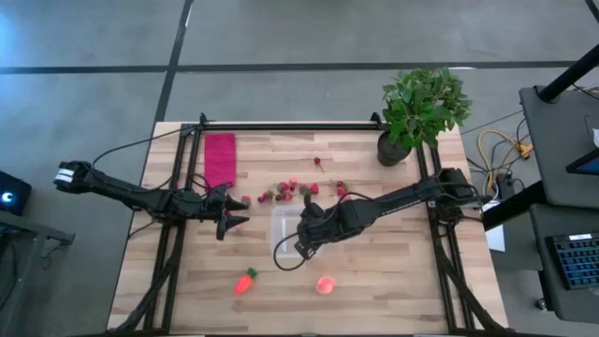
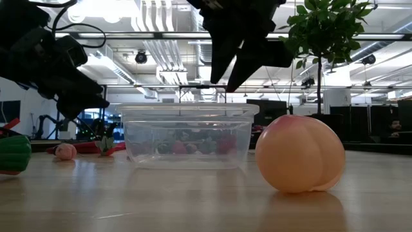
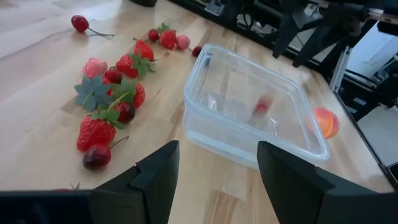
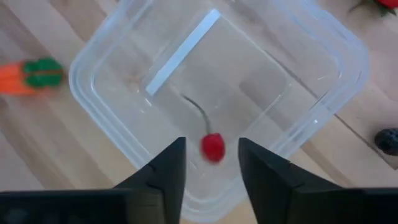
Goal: Pick and placing Produce into tupperware
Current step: Put the pink peach into the transparent bin
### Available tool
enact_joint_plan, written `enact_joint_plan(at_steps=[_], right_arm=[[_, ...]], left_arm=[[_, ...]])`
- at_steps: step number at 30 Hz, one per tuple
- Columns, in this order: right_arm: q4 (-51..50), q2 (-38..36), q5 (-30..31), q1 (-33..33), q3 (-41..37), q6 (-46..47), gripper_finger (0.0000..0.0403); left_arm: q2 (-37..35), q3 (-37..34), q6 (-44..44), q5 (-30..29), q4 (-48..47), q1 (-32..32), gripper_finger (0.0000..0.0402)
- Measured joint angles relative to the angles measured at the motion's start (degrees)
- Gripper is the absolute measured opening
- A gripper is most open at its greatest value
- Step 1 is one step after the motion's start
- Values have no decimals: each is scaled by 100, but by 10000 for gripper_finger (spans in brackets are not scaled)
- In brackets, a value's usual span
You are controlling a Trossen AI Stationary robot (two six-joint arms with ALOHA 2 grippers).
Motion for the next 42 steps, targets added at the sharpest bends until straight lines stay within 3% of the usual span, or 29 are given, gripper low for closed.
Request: enact_joint_plan(at_steps=[8,18,26,33,42], right_arm=[[0,-13,73,228,30,390,223],[-360,-5,638,1483,56,1156,232],[-299,340,468,1929,47,1127,257],[-303,674,86,1976,43,726,310],[-571,647,145,2044,43,106,366]], left_arm=[[85,7,2,0,5,-2,203],[101,7,-4,2,4,-1,203],[122,9,0,4,-6,0,203],[205,9,-4,4,9,0,203],[214,9,-7,7,-2,-2,203]])
